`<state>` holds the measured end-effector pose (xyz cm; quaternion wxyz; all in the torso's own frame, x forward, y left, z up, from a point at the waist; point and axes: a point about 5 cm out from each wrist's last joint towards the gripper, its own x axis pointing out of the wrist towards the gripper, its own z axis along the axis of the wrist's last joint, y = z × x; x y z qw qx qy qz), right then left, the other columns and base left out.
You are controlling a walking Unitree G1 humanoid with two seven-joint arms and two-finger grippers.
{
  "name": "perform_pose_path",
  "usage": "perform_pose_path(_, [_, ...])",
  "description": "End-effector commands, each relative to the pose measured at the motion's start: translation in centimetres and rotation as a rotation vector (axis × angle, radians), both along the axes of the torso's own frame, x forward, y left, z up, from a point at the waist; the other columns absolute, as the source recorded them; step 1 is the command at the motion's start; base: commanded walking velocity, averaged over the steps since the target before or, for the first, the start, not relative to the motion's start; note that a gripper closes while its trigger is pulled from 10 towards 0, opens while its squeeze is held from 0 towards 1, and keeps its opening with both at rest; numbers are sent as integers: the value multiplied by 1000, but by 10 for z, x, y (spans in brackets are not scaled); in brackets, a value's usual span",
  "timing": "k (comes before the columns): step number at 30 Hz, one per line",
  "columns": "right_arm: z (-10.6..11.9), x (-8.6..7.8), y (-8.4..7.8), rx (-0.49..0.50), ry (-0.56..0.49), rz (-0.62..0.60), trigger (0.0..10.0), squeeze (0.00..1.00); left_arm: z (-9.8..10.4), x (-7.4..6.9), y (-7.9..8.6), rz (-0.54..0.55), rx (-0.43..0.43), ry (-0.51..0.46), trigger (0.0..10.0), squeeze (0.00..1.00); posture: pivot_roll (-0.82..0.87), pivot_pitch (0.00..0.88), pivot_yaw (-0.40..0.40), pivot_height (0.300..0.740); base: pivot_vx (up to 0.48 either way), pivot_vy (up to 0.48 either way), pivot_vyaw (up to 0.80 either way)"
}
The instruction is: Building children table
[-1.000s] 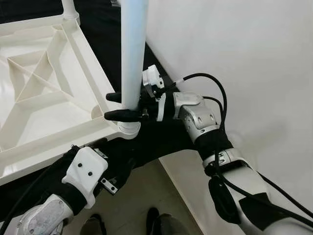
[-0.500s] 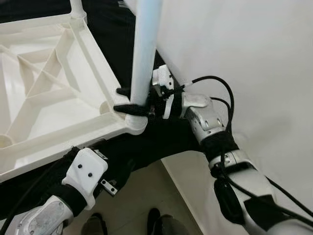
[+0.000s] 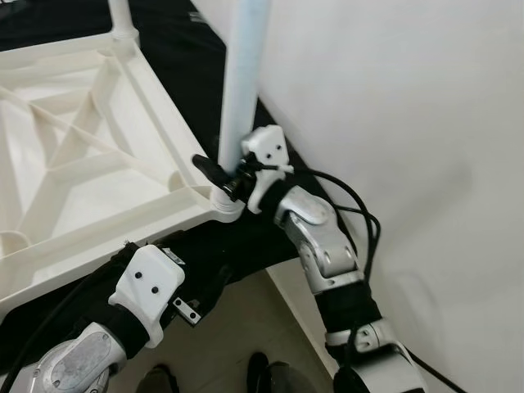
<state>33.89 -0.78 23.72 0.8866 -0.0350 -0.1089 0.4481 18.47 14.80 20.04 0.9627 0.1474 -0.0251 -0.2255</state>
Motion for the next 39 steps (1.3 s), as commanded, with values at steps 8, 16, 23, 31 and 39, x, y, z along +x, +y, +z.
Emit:
perform_pose_path(8, [1, -7, 11, -116, -6, 380, 10000, 1000, -3, 0, -1, -8, -13, 17, 10000, 0, 198, 299, -173, 740, 0, 0, 0])
perform_pose_path(16, [13, -16, 5, -243, -104, 750, 10000, 0, -2, -1, -2, -4, -16, 13, 10000, 0, 199, 299, -180, 740, 0, 0, 0])
perform_pose_path(23, [24, -7, 6, -238, -64, 885, 0, 0, -1, -1, -1, 3, -16, 8, 10000, 0, 220, 303, -178, 740, 0, 0, 0])
perform_pose_path(31, [18, -4, -2, -261, -47, 922, 0, 0, -1, -2, -1, -1, -14, 12, 10000, 0, 223, 308, -173, 740, 0, 0, 0])
perform_pose_path(39, [-1, 8, -21, -225, -41, 675, 0, 0, -2, -3, -2, -4, -17, 16, 10000, 0, 215, 315, -173, 740, 0, 0, 0])
